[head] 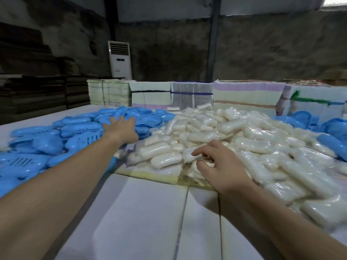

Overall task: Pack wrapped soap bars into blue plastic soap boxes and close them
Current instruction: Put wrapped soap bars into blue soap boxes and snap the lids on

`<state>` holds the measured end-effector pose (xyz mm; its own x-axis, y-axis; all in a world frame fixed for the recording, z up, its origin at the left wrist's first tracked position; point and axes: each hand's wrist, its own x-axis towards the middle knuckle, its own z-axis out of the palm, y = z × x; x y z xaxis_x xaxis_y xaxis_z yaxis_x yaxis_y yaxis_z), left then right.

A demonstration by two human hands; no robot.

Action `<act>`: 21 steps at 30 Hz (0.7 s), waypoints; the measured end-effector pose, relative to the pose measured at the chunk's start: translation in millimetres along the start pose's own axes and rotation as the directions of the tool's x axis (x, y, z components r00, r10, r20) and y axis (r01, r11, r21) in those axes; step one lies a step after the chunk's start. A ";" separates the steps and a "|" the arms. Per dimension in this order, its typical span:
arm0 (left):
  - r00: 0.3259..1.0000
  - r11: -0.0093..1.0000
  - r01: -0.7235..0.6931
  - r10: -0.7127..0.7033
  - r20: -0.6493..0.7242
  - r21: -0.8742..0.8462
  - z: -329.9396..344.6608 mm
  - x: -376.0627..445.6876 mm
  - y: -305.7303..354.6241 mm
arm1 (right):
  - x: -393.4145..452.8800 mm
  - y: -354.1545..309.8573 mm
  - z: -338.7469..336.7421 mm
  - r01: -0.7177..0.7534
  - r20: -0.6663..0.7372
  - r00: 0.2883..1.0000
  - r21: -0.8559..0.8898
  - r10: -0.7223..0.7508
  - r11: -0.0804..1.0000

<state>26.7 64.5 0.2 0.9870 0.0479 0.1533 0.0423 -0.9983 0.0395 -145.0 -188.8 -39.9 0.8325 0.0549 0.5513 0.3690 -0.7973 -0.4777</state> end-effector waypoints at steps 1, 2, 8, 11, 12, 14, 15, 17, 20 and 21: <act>0.998 0.996 0.014 -0.018 0.055 0.083 -1.0 3.1 -7.8 | 0.2 -0.2 0.7 0.006 0.006 1.000 -0.001 -0.006 1.000; 0.995 0.988 0.009 -0.023 0.093 0.157 -1.2 5.3 -13.9 | 0.6 -0.4 1.5 0.012 0.013 1.000 0.000 -0.012 1.000; 0.996 0.955 -0.084 0.076 0.039 0.286 -2.2 9.1 -14.7 | 1.8 -0.1 2.5 0.025 0.020 0.999 0.023 -0.026 0.999; 0.990 0.963 -0.126 0.137 -0.027 0.237 -6.1 7.0 -12.7 | 1.9 0.1 2.0 0.031 0.004 0.999 0.035 -0.031 0.999; 0.983 0.969 -0.149 0.166 -0.077 0.197 -8.8 5.3 -10.5 | 2.1 0.1 1.8 0.031 0.003 1.000 0.040 -0.031 0.999; 0.949 0.973 -0.220 0.230 -0.217 0.073 -15.7 0.7 -1.9 | 2.5 0.4 1.3 0.031 0.003 1.000 0.051 -0.031 0.998; 0.921 0.963 -0.271 0.257 -0.294 -0.009 -19.1 -3.3 4.9 | 2.4 1.2 0.7 0.032 -0.002 1.000 0.054 -0.031 0.998; 0.866 0.888 -0.396 0.276 -0.417 -0.233 -26.5 -15.4 20.9 | 3.7 2.9 -2.1 0.030 -0.035 0.999 0.057 -0.028 0.998; 0.831 0.635 -0.525 0.241 -0.501 -0.567 -34.9 -45.6 46.2 | 7.0 6.1 -10.4 -0.001 -0.136 0.991 0.048 0.008 0.999; 0.836 0.527 -0.536 0.224 -0.501 -0.659 -36.4 -57.1 55.1 | 8.4 7.7 -15.4 -0.025 -0.191 0.981 0.040 0.032 0.999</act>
<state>-33.0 8.0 29.6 0.7570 -0.1673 0.6316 -0.6090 -0.5308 0.5893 -141.5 -203.7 -28.4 0.7499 -0.0864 0.6559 0.3644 -0.7736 -0.5184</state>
